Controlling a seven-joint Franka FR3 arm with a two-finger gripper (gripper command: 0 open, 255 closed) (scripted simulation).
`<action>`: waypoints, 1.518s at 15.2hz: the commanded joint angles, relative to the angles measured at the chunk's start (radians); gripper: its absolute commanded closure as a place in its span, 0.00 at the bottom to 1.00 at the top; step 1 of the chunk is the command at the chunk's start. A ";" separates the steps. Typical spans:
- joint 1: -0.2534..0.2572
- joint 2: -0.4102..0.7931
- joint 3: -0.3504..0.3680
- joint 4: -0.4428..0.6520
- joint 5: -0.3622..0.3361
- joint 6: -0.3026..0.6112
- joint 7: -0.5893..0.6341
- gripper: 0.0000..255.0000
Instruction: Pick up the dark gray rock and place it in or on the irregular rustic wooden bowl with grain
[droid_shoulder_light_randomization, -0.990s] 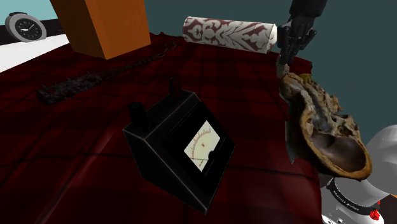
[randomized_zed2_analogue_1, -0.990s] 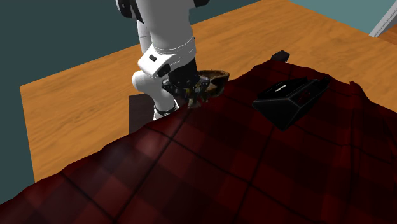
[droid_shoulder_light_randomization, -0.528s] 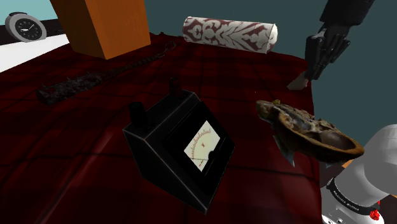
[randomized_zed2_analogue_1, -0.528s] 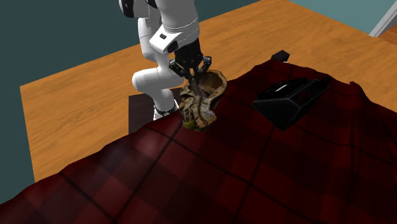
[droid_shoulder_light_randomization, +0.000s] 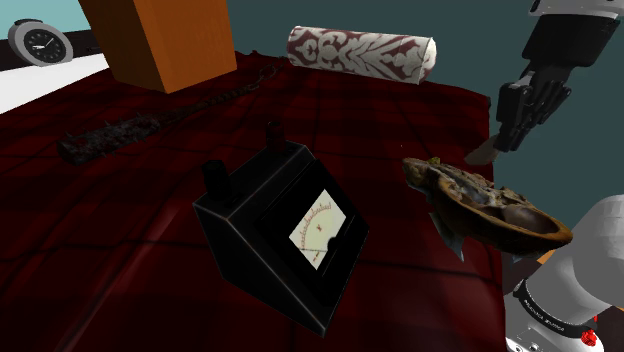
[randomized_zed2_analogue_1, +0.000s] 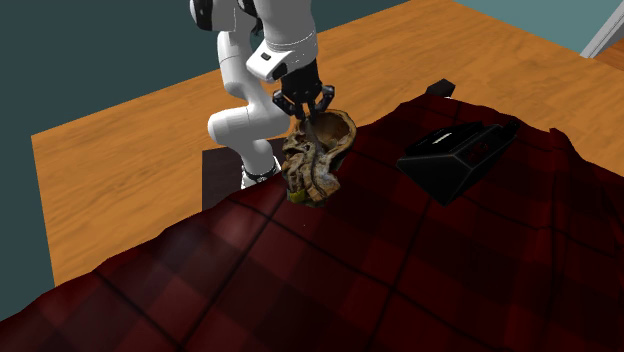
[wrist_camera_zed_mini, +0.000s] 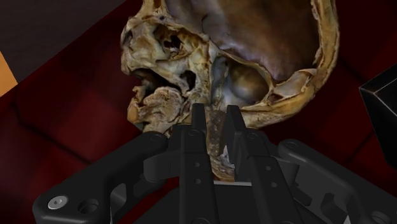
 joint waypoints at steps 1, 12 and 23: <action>0.001 -0.016 0.002 -0.036 0.002 0.019 -0.006 1.00; 0.005 -0.058 0.014 -0.138 0.012 0.079 -0.019 1.00; -0.002 -0.006 -0.012 -0.012 -0.009 0.002 -0.013 0.00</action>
